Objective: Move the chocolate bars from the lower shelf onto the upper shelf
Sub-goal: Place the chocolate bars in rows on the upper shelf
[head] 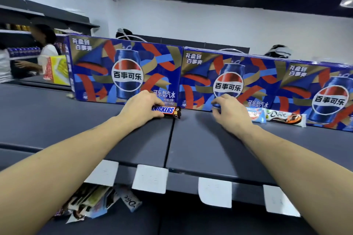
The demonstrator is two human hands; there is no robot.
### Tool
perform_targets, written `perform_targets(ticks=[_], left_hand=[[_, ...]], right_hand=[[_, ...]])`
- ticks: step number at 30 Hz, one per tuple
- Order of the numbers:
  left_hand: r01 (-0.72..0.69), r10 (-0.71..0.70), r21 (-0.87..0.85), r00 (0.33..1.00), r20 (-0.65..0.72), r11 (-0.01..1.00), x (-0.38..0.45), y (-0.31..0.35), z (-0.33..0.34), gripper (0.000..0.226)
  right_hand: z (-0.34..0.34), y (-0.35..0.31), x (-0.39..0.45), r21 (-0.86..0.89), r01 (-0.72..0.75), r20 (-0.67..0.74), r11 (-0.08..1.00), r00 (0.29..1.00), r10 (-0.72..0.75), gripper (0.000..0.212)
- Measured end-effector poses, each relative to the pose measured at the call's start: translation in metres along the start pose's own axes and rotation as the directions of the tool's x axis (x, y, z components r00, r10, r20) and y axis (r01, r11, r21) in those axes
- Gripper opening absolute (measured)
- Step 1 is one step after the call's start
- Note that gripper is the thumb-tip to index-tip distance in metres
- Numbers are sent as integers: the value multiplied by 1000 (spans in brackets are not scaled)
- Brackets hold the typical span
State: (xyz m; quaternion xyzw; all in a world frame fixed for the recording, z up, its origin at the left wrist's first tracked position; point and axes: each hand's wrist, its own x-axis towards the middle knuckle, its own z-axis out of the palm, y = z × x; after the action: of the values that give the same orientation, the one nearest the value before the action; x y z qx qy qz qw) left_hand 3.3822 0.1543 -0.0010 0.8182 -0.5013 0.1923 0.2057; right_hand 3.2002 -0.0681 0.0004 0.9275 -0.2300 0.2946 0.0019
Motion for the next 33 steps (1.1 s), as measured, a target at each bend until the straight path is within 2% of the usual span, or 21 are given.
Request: perform_targets(ticks=[11,20,27,33], left_hand=[[103,-101,-72,995,24,992,-11,-74,-16,34],[84,-84,-24,996,1,996,-3,-86,-12,35],[64,-53,142,996,-78,988,-2,-86,-10,33],[66,-57,81,992,-108,994,-12,-79,-23,32]], right_hand=[[22,-101,7,15,118,62,993,991,-118,27],[26,-120,7,-19,84,72,996,994,-82,24],[23,-126,-1,-32,51,113,998,992,-47,25],[13,-137,-17,-9,38,101,999,994,-37,24]])
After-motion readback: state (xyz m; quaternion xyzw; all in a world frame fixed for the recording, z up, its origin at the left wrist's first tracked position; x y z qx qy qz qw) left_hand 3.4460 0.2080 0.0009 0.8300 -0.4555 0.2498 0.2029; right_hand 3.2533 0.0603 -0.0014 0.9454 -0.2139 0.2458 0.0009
